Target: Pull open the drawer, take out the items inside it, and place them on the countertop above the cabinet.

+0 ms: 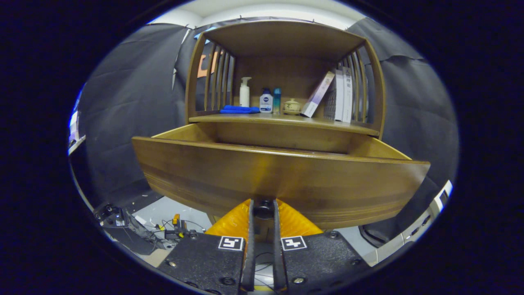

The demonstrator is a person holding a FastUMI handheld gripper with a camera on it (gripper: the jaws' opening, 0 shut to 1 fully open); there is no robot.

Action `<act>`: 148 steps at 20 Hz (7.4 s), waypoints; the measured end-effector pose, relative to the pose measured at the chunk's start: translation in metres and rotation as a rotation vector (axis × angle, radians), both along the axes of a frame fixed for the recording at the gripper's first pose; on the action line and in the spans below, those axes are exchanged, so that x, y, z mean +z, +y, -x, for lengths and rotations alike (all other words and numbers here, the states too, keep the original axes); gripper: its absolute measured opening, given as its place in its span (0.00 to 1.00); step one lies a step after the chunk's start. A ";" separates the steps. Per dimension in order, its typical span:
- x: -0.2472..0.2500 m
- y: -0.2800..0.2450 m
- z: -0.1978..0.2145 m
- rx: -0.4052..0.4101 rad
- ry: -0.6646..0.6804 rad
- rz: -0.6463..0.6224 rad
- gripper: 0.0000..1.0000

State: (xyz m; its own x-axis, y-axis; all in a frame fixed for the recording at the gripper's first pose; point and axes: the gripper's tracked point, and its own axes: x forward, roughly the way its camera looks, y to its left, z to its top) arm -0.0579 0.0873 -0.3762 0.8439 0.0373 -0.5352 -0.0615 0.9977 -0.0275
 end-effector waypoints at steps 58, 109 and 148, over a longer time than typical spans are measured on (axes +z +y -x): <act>-0.007 -0.016 -0.116 0.065 0.694 -0.122 0.21; 0.097 -0.084 -0.341 -0.145 0.489 0.012 0.19; 0.227 -0.024 -0.141 0.023 -0.080 -0.151 1.00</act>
